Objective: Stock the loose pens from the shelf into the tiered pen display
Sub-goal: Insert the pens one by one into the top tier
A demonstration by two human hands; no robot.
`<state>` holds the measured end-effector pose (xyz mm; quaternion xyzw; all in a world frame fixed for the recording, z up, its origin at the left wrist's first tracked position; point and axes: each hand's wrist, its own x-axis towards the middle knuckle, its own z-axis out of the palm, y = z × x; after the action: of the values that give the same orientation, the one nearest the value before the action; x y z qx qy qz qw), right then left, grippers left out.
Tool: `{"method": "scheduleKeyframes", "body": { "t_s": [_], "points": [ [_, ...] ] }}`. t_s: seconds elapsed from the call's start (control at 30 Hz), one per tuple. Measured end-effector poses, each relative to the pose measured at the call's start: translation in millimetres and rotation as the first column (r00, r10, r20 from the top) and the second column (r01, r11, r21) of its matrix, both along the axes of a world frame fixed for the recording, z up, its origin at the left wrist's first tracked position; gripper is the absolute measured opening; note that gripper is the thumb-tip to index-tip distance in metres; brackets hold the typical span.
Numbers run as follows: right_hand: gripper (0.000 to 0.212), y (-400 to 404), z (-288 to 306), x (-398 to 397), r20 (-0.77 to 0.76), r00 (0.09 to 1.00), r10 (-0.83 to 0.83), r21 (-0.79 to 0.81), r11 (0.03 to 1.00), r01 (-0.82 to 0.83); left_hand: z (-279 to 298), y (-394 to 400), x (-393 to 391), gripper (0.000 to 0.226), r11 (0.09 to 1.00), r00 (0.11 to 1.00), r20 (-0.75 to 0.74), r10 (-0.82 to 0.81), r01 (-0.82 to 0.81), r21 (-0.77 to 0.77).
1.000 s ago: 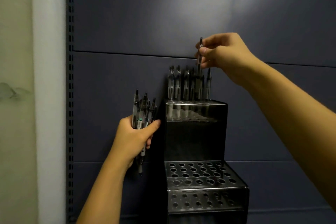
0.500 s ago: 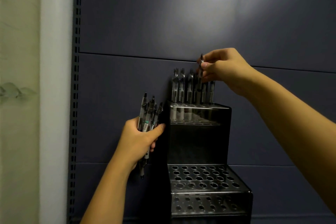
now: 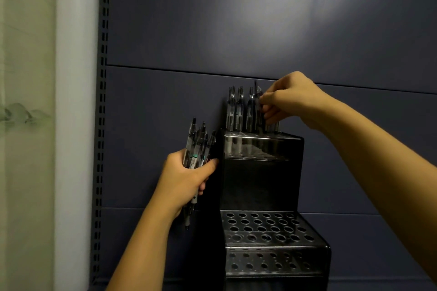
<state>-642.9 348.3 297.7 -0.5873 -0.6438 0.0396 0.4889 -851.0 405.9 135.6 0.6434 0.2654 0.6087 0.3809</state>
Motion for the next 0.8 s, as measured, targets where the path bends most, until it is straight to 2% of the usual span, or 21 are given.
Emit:
{"method": "scheduleKeyframes", "body": {
  "t_s": [0.27, 0.43, 0.7, 0.8],
  "points": [
    [0.023, -7.5, -3.8, -8.2, 0.086, 0.988, -0.126, 0.053, 0.991, 0.121, 0.6, -0.5, -0.7, 0.021, 1.000, 1.000, -0.012, 0.004, -0.004, -0.009],
    [0.030, -6.1, -7.6, -13.0, 0.201, 0.952, -0.229, 0.076, 0.973, 0.218, 1.1, -0.5, -1.2, 0.021, 1.000, 1.000, -0.016, 0.001, -0.001, -0.011],
    [0.033, -14.6, -3.2, -16.8, 0.294, 0.925, -0.239, -0.041, 0.964, 0.262, 1.6, -0.8, -2.5, 0.020, 1.000, 0.999, -0.030, 0.013, -0.013, -0.004],
    [0.034, -21.4, 3.0, -24.1, 0.383, 0.885, -0.266, 0.051, 0.962, 0.267, 1.5, 0.1, -3.1, 0.021, 1.000, 0.999, -0.040, 0.019, -0.019, 0.001]
  ]
}}
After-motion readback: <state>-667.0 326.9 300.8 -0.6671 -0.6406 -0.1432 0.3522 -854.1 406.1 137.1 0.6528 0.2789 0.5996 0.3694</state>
